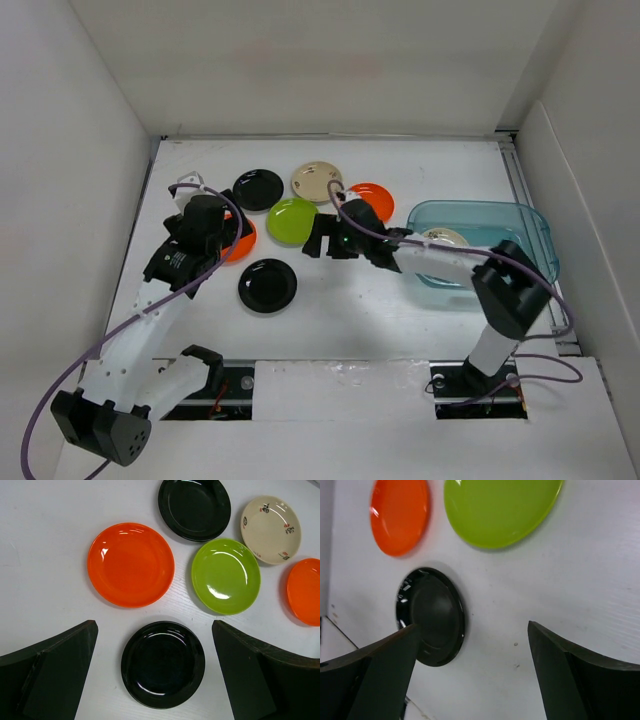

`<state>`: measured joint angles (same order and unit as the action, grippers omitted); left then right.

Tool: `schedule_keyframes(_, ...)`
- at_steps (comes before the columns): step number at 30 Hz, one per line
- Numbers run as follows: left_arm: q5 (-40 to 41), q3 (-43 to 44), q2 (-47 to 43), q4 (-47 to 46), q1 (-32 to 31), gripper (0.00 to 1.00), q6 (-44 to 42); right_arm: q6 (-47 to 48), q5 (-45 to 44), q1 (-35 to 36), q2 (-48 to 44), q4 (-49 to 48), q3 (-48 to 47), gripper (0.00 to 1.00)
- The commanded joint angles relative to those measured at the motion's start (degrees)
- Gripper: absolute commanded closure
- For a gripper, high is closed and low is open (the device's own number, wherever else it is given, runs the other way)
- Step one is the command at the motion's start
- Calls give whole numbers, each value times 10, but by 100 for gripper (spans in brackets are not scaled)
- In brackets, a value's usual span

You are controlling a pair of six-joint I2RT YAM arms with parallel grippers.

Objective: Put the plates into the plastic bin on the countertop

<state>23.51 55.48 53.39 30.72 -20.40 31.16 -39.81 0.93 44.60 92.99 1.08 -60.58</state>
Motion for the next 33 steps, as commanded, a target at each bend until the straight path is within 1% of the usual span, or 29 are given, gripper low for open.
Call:
schedule_keyframes(1,0,4,-6,-7,3,0,4,1,73,26,85,-63,-32,11)
schedule_keyframes(4,0,4,-11,-7,3,0,4,-7,96,44,126,-93,-46,16)
schedule_keyframes(7,0,4,-11,-7,3,0,-1,-21,131,51,165,-128,-53,24)
schedule_keyframes(8,0,4,-11,-7,3,0,-1,-29,138,51,181,-135,-53,28)
schedule_keyframes(11,0,4,-11,-7,3,0,-1,-35,157,51,202,-154,-58,36)
schedule_keyframes(14,0,4,-16,-7,3,0,-1,-47,162,51,234,-154,-63,58)
schedule_keyframes(16,0,4,-16,-7,3,0,-1,-54,162,51,239,-154,-63,58)
schedule_keyframes(17,0,4,-16,-7,3,0,-1,-54,162,51,246,-154,-63,60)
schedule_keyframes(18,0,4,-16,-7,3,0,-1,-54,162,51,246,-154,-63,67)
schedule_keyframes(19,0,4,-16,-7,3,0,-7,-59,162,51,252,-154,-68,77)
schedule_keyframes(21,0,4,-16,-7,3,0,-7,-59,162,51,252,-154,-68,90)
schedule_keyframes(22,0,4,-16,-7,3,0,-7,-73,157,51,252,-154,-68,100)
schedule_keyframes(25,0,4,-16,-7,3,0,-7,-84,134,51,208,-154,-37,100)
schedule_keyframes(26,0,4,-21,-7,3,0,-7,-92,124,44,163,-154,-26,100)
schedule_keyframes(27,0,4,-21,-7,3,0,-7,-92,94,44,136,-140,-17,100)
schedule_keyframes(28,0,4,-21,-7,3,0,-7,-92,77,29,107,-111,1,100)
schedule_keyframes(29,6,4,-21,-7,3,0,-7,-87,57,21,45,-94,10,100)
schedule_keyframes(30,6,4,-21,-7,3,0,-7,-87,37,11,13,-79,19,100)
schedule_keyframes(31,6,4,-21,-7,3,0,-7,-87,3,-15,-17,-65,30,100)
schedule_keyframes(32,6,4,-21,-7,3,0,-7,-87,-12,-32,-47,-38,50,100)
schedule_keyframes(33,6,4,-21,-7,3,0,-7,-87,-25,-50,-103,-28,62,100)
